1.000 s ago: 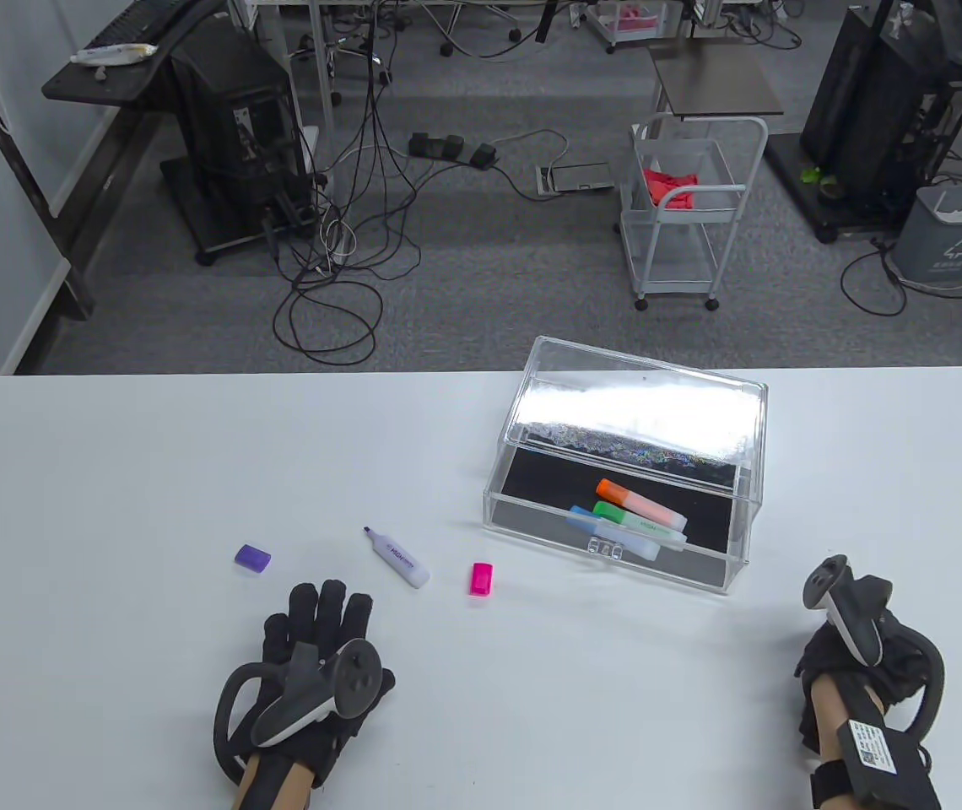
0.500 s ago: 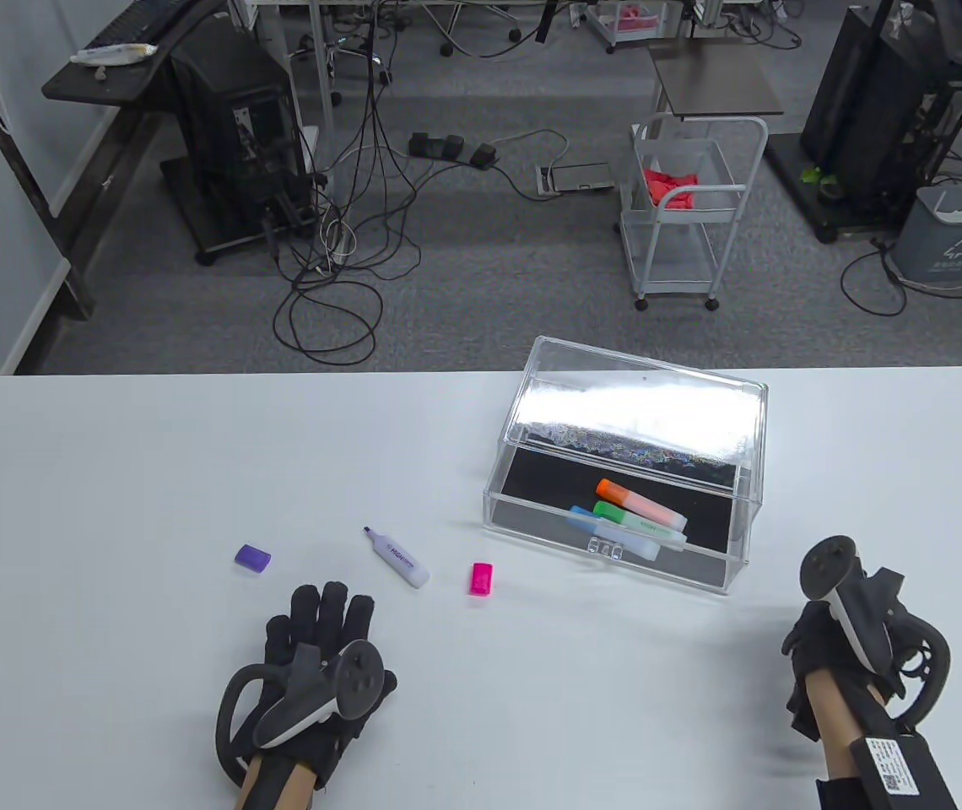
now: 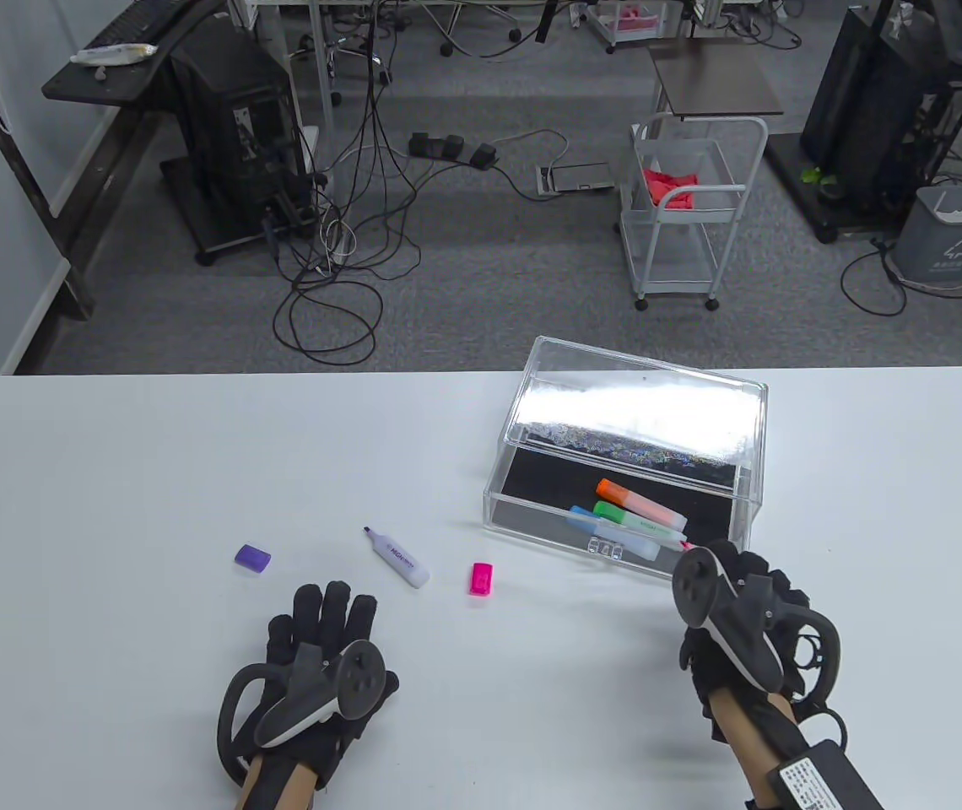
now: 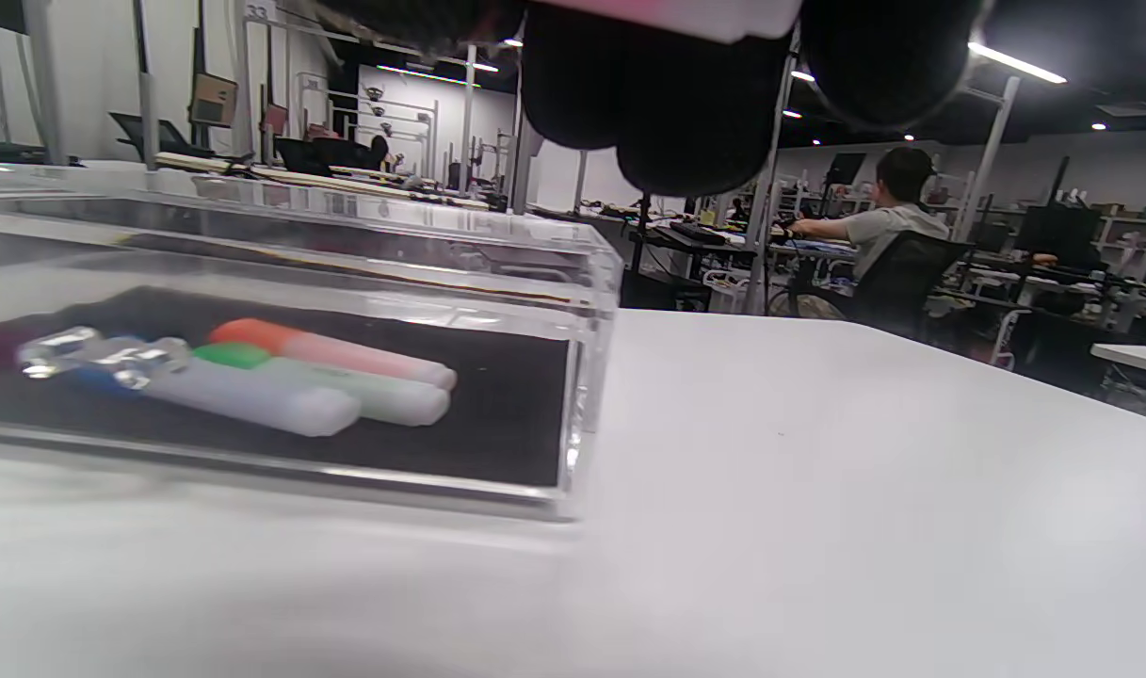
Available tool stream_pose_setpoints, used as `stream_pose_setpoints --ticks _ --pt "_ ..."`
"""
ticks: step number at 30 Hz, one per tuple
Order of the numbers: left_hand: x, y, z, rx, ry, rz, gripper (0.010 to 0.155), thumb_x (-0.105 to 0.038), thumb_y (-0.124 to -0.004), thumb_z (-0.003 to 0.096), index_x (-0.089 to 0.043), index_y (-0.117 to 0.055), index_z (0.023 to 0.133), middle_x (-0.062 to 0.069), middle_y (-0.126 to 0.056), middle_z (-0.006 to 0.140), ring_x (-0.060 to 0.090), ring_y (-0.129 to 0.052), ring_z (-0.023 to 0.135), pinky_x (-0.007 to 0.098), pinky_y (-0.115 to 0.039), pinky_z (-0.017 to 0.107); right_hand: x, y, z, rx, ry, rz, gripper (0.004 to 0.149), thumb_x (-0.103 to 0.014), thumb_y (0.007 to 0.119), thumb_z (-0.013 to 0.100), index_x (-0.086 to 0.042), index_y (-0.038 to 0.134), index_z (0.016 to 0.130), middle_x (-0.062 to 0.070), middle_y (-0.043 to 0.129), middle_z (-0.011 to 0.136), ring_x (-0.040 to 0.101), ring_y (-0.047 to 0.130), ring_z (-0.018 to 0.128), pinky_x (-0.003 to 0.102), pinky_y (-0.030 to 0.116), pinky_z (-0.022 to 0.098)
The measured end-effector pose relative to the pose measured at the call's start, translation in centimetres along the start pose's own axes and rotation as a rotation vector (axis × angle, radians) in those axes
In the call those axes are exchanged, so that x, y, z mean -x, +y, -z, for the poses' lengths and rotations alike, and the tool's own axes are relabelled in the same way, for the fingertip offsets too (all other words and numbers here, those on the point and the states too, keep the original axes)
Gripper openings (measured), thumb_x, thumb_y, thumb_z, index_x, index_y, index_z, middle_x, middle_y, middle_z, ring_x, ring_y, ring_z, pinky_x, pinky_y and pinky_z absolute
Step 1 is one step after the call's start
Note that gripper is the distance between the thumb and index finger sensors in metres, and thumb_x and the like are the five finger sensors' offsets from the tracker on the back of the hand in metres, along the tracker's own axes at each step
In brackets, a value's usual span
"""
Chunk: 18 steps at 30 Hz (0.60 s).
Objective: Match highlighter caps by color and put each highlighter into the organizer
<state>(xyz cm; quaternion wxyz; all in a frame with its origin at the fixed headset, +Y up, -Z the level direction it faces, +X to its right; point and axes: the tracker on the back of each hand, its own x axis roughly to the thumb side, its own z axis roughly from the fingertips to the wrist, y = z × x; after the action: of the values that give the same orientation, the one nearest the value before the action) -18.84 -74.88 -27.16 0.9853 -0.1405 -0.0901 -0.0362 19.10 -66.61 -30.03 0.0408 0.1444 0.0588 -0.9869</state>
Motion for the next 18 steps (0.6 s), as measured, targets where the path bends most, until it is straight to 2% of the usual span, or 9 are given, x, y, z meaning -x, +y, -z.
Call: stream_pose_setpoints --ticks 8,16,18 --pt "-0.1 0.0 0.1 0.0 -0.001 0.003 0.09 -0.07 -0.053 0.0596 -0.025 -0.004 0.12 0.009 0.004 0.123 0.046 -0.001 0.117 0.066 -0.022 0.082 -3.8 1.1 -2.9 -0.009 -0.16 0.009 0.05 -0.028 0.072 0.047 -0.025 0.055 0.094 0.008 0.073 0.092 0.033 0.081 0.083 0.063 0.062 0.063" --pt "-0.2 -0.1 0.1 0.005 -0.004 0.01 0.09 -0.07 -0.053 0.0596 -0.025 -0.004 0.12 0.009 0.004 0.124 0.047 -0.002 0.117 0.066 -0.022 0.082 -4.2 2.7 -3.7 -0.021 -0.18 0.027 0.049 -0.028 0.072 0.047 -0.032 0.056 0.093 0.006 0.072 0.09 0.04 0.077 0.087 0.067 0.06 0.063" --pt "-0.5 0.0 0.0 -0.022 -0.026 0.008 0.089 -0.07 -0.053 0.0596 -0.024 -0.006 0.12 0.01 0.001 0.124 0.047 -0.004 0.117 0.066 -0.023 0.082 -4.1 2.9 -3.8 -0.025 -0.185 0.048 0.048 -0.028 0.072 0.047 -0.033 0.057 0.092 0.006 0.071 0.091 0.04 0.077 0.087 0.068 0.06 0.063"
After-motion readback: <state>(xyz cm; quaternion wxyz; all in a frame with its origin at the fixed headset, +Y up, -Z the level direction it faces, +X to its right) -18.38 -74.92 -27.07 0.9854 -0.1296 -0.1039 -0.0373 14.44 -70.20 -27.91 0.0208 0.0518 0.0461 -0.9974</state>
